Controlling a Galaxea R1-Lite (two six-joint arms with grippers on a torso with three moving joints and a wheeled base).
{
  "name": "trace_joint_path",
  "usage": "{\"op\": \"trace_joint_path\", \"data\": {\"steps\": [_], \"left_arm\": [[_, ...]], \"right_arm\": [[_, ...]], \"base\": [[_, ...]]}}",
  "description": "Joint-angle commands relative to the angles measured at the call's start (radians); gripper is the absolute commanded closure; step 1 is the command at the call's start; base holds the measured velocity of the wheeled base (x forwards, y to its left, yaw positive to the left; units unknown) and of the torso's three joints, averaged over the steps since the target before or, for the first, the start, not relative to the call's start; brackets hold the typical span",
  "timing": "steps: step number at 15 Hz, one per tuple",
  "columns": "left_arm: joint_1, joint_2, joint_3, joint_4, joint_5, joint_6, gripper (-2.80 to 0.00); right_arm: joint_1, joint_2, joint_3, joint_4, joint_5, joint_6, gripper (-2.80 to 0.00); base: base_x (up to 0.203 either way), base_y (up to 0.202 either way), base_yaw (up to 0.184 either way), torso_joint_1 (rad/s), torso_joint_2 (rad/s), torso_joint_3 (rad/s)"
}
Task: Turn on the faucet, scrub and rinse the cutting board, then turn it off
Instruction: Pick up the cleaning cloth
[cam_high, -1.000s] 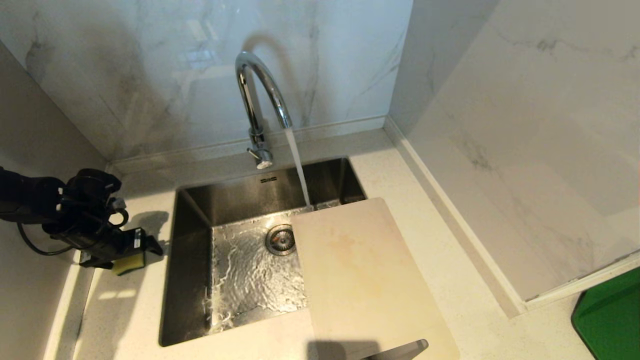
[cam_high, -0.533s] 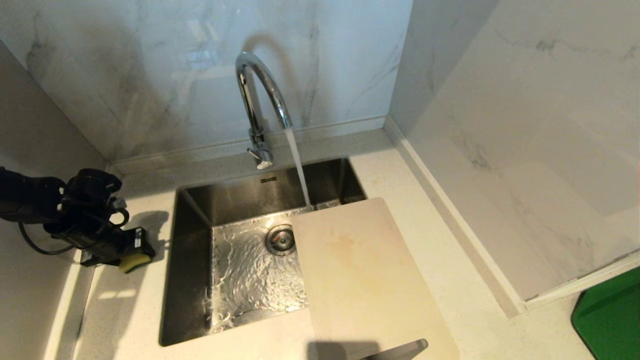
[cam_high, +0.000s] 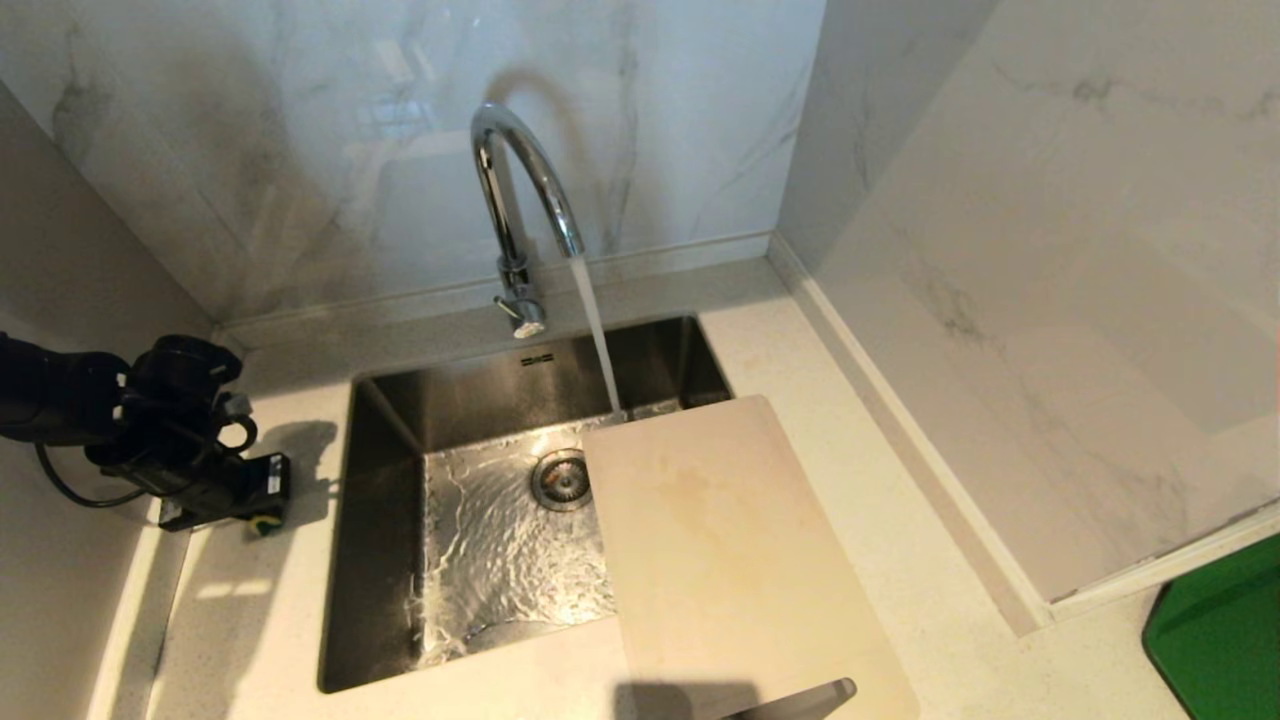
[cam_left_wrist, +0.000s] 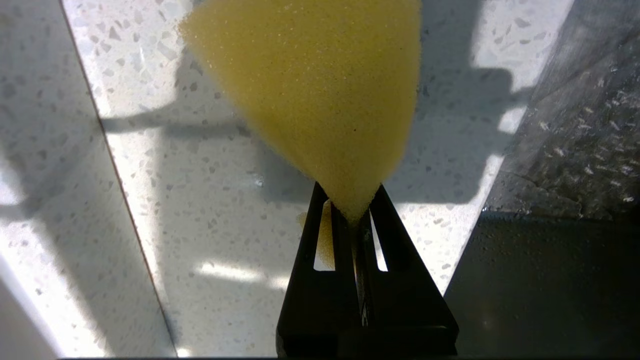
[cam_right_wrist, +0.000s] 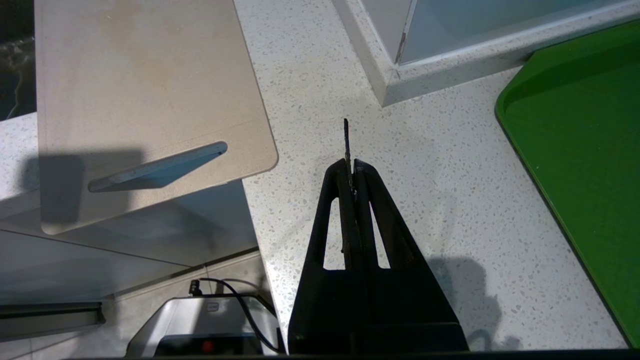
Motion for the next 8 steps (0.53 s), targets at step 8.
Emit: {"op": "trace_joint_path", "data": {"steps": [8], "left_arm": [[-0.049,-0.364,0.032,0.110,-0.045,0.118,0.00]], "right_arm": [[0.000,-0.001,0.000,0.002,0.000,0.000,0.00]], "base": [[0.000,0.000,0.000,0.000,0.00,0.000]]}}
